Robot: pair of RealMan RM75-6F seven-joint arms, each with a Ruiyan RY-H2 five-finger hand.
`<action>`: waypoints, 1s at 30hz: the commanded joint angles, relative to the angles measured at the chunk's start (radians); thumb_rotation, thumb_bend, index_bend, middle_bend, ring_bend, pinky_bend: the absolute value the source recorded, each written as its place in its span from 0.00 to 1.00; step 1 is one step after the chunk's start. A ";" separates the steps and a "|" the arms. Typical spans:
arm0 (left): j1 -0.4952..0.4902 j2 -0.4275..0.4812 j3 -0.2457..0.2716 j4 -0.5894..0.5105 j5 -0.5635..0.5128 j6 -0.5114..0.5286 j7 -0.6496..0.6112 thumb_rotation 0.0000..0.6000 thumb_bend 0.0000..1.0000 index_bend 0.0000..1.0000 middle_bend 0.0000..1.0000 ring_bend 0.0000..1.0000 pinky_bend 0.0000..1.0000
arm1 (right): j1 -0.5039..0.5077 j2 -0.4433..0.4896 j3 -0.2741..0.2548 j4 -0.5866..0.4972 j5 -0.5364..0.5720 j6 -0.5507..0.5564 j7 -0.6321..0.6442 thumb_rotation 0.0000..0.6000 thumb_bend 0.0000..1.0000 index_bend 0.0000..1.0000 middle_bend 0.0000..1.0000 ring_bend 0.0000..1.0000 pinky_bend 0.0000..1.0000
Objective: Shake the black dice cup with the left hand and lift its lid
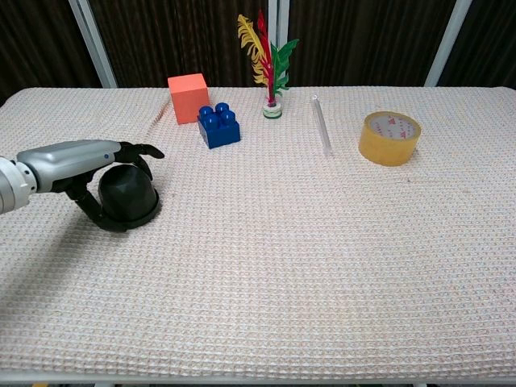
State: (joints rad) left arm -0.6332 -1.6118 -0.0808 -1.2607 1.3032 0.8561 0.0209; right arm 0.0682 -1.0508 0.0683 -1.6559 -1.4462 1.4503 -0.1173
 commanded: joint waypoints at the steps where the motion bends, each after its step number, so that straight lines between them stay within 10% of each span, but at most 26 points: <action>1: -0.001 -0.001 0.001 0.002 -0.002 0.000 0.003 1.00 0.00 0.09 0.23 0.00 0.12 | 0.002 0.001 0.000 0.000 0.002 -0.004 0.000 1.00 0.07 0.00 0.00 0.00 0.00; 30: -0.011 -0.012 0.000 0.013 -0.021 0.001 0.035 1.00 0.12 0.11 0.30 0.00 0.12 | 0.003 0.016 -0.002 -0.015 0.022 -0.023 0.009 1.00 0.07 0.00 0.00 0.00 0.00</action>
State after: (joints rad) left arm -0.6440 -1.6238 -0.0808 -1.2475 1.2824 0.8572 0.0561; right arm 0.0713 -1.0344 0.0664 -1.6706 -1.4238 1.4266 -0.1082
